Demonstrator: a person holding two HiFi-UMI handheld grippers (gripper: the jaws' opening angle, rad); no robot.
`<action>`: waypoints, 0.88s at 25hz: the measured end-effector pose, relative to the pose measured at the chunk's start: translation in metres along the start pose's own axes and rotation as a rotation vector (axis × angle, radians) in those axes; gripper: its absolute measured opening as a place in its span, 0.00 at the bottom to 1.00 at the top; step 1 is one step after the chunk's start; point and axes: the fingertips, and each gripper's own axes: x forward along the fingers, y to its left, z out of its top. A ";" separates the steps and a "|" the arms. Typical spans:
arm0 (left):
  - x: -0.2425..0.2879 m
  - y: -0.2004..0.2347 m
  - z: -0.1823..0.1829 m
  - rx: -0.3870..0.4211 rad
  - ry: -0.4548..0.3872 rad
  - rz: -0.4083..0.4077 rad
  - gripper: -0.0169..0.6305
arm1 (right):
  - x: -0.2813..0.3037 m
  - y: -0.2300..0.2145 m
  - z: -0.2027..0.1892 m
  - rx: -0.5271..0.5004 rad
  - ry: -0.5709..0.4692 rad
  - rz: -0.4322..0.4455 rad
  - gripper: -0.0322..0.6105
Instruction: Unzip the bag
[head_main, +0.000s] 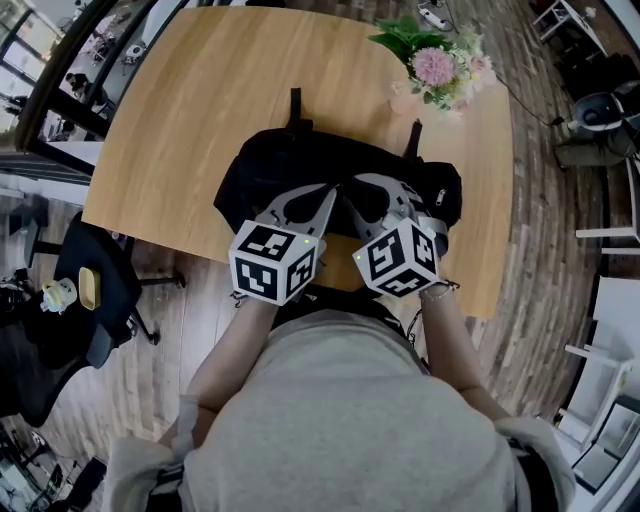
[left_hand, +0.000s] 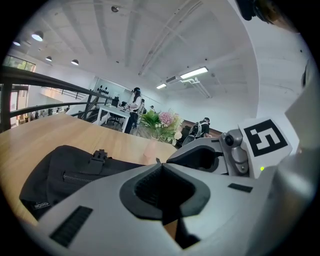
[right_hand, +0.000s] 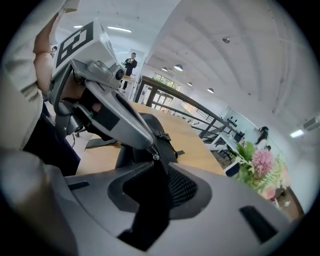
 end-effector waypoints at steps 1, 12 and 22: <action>0.000 0.001 0.000 -0.001 0.000 0.002 0.05 | 0.000 0.001 -0.001 -0.006 0.002 0.001 0.20; -0.002 0.004 -0.003 -0.014 0.005 0.004 0.05 | 0.001 0.005 -0.004 0.083 -0.005 0.024 0.11; -0.014 0.029 -0.003 -0.043 -0.011 0.065 0.06 | 0.000 0.002 -0.008 0.155 -0.011 0.020 0.10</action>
